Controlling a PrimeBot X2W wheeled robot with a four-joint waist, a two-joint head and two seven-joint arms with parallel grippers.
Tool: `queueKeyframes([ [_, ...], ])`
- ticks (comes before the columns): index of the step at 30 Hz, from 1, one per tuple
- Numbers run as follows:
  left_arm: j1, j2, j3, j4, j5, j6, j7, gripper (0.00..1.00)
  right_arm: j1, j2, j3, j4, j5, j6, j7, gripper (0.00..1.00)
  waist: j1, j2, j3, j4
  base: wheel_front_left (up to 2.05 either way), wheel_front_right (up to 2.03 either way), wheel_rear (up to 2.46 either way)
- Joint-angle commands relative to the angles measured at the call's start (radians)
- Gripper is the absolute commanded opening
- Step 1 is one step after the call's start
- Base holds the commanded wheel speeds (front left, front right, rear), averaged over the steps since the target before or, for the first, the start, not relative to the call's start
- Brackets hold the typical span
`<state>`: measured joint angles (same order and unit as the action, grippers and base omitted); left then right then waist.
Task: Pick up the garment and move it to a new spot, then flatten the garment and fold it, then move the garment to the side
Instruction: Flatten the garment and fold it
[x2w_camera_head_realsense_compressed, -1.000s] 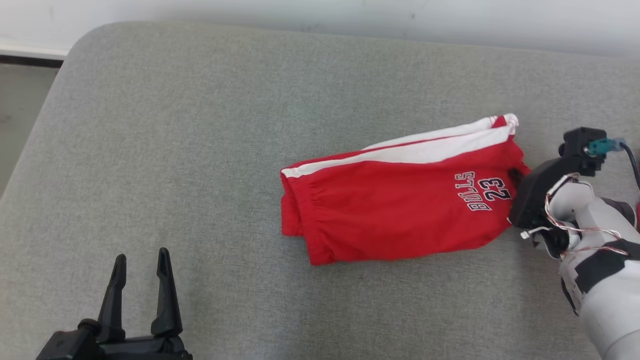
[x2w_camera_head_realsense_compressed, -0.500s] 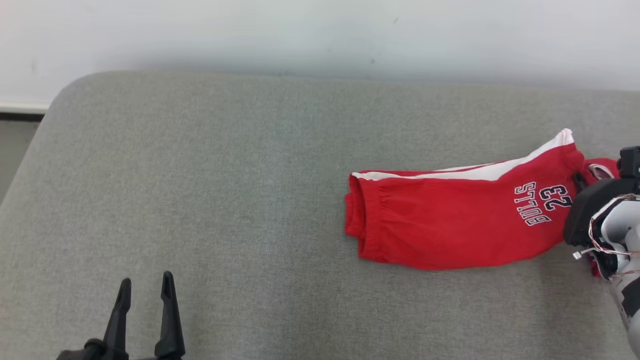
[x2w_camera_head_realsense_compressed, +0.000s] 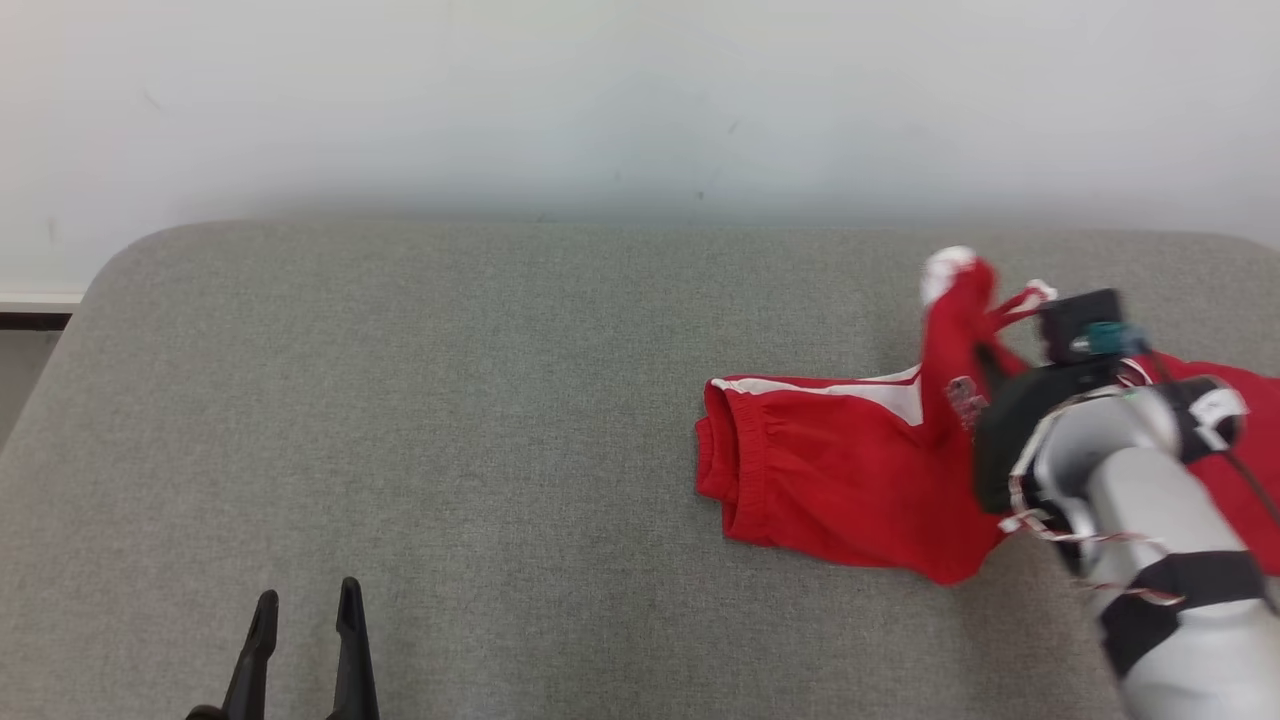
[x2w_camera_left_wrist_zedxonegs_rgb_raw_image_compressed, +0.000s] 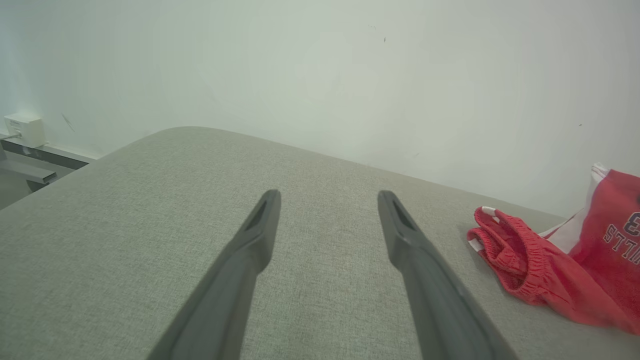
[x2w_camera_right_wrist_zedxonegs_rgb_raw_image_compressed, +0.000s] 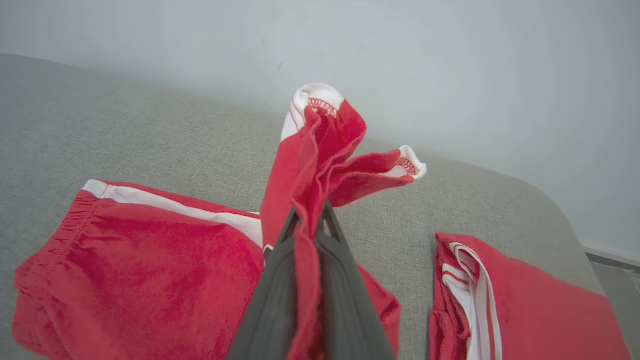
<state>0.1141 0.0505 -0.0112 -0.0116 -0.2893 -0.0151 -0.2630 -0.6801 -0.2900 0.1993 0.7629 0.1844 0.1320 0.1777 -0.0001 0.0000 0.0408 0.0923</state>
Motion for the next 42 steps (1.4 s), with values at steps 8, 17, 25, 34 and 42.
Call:
queueKeyframes([
  [8, -0.009, 0.0, -0.002, 0.007, -0.008, -0.009, -0.002, 1.0, 0.052, 0.144, 0.08, -0.119, 0.005, -0.003, 0.192, 0.0, 0.0001, 0.0, 0.022, 0.013, 0.0, 0.0, 0.0],
  [17, -0.037, 0.0, -0.009, 0.011, -0.019, -0.008, -0.002, 1.0, -0.007, 0.218, 0.078, -0.034, -0.002, -0.003, 0.205, 0.0, 0.0001, 0.0, 0.056, 0.042, 0.0, 0.0, 0.0],
  [25, -0.044, 0.0, -0.011, 0.014, -0.02, -0.004, -0.002, 1.0, -0.039, 0.239, 0.139, 0.036, 0.065, -0.003, 0.193, 1.0, 0.0001, 0.0, 0.068, 0.051, 0.0, 0.0, 0.0],
  [34, -0.029, 0.0, 0.003, 0.007, -0.012, 0.0, -0.002, 1.0, -0.05, 0.223, 0.195, -0.11, 0.372, -0.003, 0.081, 1.0, 0.0001, 0.0, 0.05, 0.019, 0.0, 0.0, 0.0],
  [42, -0.03, 0.0, -0.003, 0.007, -0.01, -0.004, -0.002, 1.0, 0.006, 0.06, 0.097, -0.047, 0.242, -0.003, 0.0, 0.81, 0.0001, 0.0, 0.039, 0.006, 0.0, 0.0, 0.0],
])
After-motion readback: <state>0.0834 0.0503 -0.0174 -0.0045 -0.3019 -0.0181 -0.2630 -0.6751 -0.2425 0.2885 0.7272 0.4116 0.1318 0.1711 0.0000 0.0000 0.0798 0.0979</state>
